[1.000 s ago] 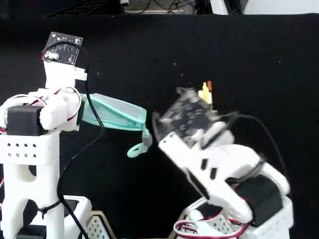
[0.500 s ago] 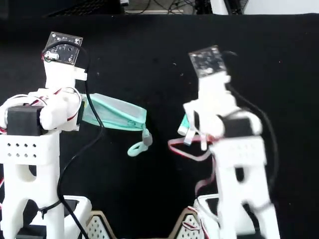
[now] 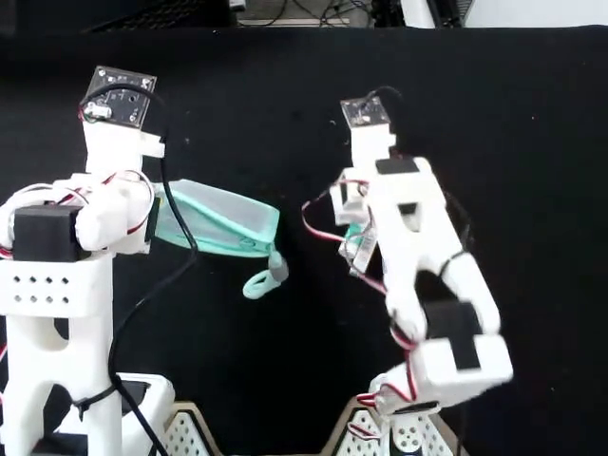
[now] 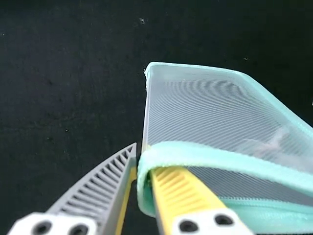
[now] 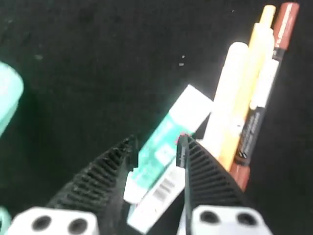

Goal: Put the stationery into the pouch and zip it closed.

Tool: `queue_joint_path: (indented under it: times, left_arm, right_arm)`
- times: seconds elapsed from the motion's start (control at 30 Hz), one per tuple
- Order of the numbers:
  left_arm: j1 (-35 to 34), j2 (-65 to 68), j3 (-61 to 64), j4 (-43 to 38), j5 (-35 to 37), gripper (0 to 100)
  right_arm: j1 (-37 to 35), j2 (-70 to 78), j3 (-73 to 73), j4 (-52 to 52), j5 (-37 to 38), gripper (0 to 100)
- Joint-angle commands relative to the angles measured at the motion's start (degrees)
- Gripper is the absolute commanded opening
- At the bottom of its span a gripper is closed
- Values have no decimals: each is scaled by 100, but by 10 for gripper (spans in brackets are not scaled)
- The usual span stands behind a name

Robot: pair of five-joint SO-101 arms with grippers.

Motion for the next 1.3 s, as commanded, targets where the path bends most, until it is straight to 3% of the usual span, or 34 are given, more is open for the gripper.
queue_joint_path:
  times: [0.0, 0.4, 0.9, 1.27]
  left_arm:
    - [-22, -18, 22, -79, 9, 30]
    - [-22, -26, 22, -62, 9, 30]
    - [-22, -26, 22, -70, 0, 30]
    - [-22, -26, 22, -70, 0, 30]
  right_arm:
    - [-62, 532, -892, 105, -255, 138]
    - [-26, 1578, -2800, 1442, -255, 138]
    - [273, 2018, -2730, 1152, -440, 139]
    - [176, 3116, -4198, 1732, -396, 122]
